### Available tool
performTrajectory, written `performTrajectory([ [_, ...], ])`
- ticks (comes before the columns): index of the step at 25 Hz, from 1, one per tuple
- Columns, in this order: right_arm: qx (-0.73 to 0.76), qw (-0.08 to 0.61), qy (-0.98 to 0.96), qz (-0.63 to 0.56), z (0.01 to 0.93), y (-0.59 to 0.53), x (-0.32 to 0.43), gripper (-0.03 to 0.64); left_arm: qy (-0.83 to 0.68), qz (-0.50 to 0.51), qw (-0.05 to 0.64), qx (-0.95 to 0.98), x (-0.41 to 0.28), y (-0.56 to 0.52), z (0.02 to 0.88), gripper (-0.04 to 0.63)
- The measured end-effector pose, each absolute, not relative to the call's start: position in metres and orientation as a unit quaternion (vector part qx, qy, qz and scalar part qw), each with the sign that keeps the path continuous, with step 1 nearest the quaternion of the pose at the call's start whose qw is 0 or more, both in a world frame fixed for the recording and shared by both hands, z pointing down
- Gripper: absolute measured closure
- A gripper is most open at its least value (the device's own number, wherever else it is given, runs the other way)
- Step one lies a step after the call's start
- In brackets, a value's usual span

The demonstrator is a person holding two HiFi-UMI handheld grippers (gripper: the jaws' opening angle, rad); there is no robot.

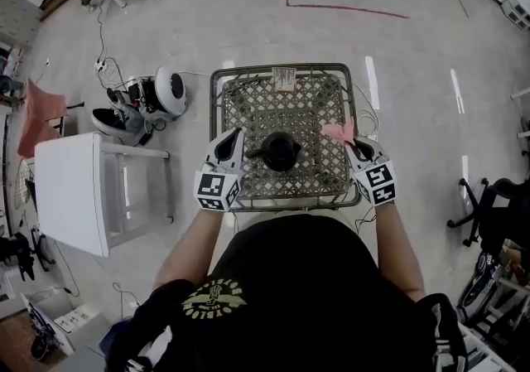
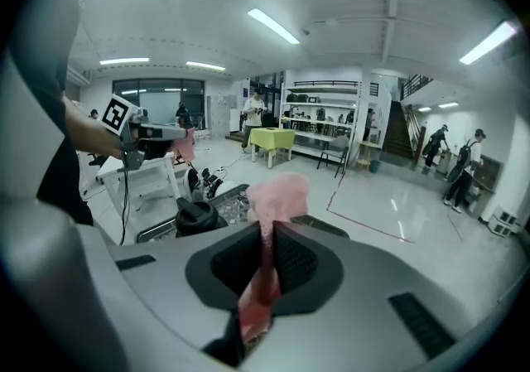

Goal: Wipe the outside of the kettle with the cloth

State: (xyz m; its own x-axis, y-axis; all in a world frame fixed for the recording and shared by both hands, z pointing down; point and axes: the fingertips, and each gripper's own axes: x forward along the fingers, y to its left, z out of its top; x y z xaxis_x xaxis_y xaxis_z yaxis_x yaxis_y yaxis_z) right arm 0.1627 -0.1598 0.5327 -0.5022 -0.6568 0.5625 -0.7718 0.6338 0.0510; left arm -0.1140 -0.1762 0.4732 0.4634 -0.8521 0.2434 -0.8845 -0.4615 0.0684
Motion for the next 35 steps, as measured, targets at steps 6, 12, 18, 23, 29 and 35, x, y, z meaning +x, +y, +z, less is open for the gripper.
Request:
performTrajectory([
  [6, 0.417, 0.274, -0.858, 0.119, 0.542, -0.166, 0.159, 0.540, -0.512, 0.095, 0.062, 0.852, -0.124, -0.169, 0.446, 0.588],
  [12, 0.414, 0.267, -0.862, 0.122, 0.538, -0.164, 0.154, 0.466, -0.520, 0.088, 0.056, 0.847, -0.127, -0.151, 0.435, 0.588],
  [18, 0.450, 0.200, -0.866, 0.083, 0.493, -0.171, 0.146, 0.563, -0.532, 0.049, 0.072, 0.843, -0.139, -0.143, 0.417, 0.588],
  [23, 0.473, 0.161, -0.864, 0.060, 0.451, -0.168, 0.136, 0.606, -0.544, 0.031, 0.063, 0.836, -0.152, -0.139, 0.395, 0.588],
  [29, 0.470, 0.127, -0.873, 0.033, 0.398, -0.155, 0.114, 0.606, -0.547, 0.035, 0.019, 0.836, -0.156, -0.133, 0.361, 0.588],
  [35, 0.488, 0.133, -0.862, 0.012, 0.381, -0.143, 0.112, 0.606, -0.538, 0.036, -0.040, 0.841, -0.162, -0.128, 0.328, 0.588],
])
